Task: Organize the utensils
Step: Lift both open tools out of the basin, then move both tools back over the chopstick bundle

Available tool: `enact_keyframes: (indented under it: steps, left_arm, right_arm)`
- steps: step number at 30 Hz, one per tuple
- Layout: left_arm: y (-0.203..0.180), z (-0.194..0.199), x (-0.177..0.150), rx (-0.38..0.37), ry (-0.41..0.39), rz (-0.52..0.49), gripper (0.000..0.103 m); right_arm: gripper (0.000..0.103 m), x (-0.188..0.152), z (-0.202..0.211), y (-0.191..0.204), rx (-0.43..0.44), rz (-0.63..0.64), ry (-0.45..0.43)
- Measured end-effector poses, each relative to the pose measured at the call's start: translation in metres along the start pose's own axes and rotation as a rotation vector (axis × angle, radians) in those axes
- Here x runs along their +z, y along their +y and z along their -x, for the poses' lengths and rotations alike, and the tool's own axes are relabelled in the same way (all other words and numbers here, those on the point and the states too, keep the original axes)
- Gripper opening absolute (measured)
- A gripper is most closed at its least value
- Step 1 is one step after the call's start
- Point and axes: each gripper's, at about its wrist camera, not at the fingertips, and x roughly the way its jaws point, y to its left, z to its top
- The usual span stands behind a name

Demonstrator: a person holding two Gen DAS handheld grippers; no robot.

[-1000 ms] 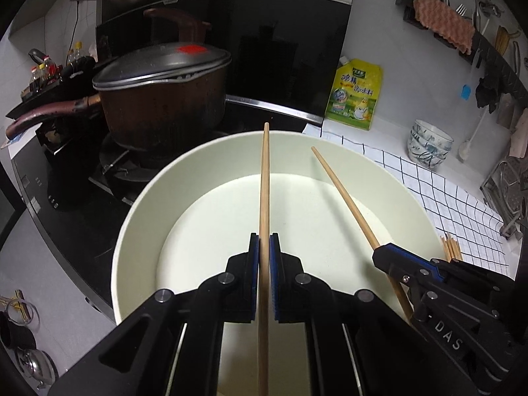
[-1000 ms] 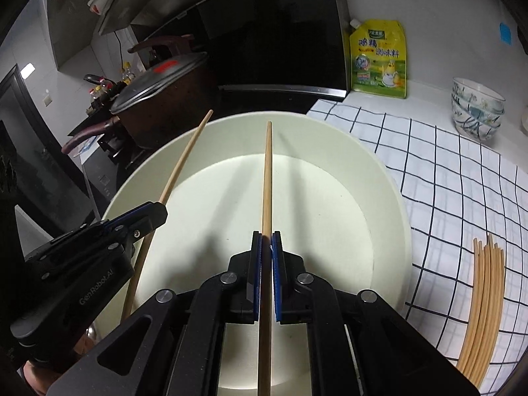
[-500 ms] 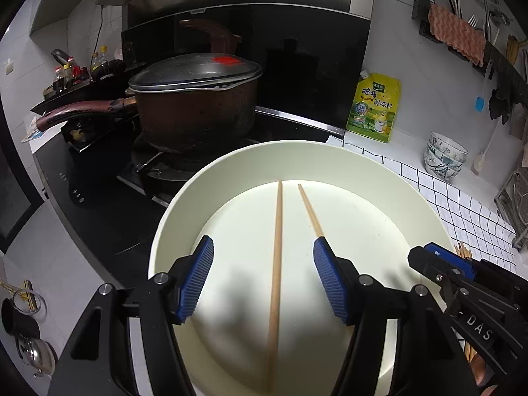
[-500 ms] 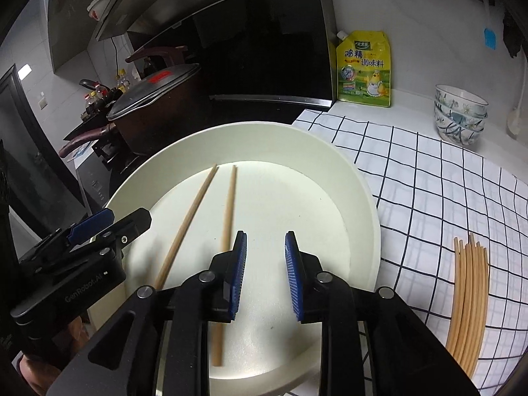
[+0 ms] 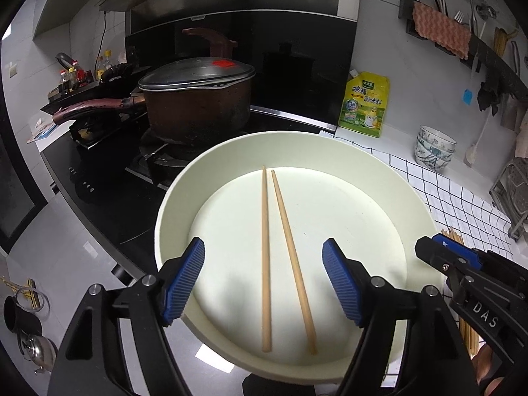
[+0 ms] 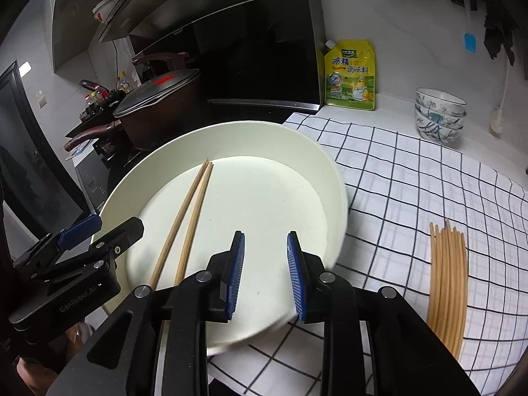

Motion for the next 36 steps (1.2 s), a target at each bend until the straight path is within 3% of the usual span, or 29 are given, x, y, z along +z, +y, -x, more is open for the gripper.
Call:
enact_keyframes:
  steps: [13,20,27,36]
  left_arm:
    - [-0.040,0.023,-0.015,-0.043,0.004,-0.027,0.079]
    - [-0.069,0.031,-0.024,-0.092,0.011,-0.033,0.083]
    - [-0.105,0.039,-0.036,-0.141,0.016,-0.074,0.087]
    - [-0.152,0.040,-0.059,-0.193,0.044,-0.142,0.088]
  right_arm:
    - [0.037,-0.023,0.052,-0.051,-0.067,-0.066,-0.059]
    - [0.042,-0.043,0.082,-0.096,-0.155,-0.101,-0.073]
    - [0.047,-0.071,0.094,-0.145,-0.242,-0.161,-0.043]
    - [0.049,-0.101,0.081,-0.176,-0.320,-0.179,0.031]
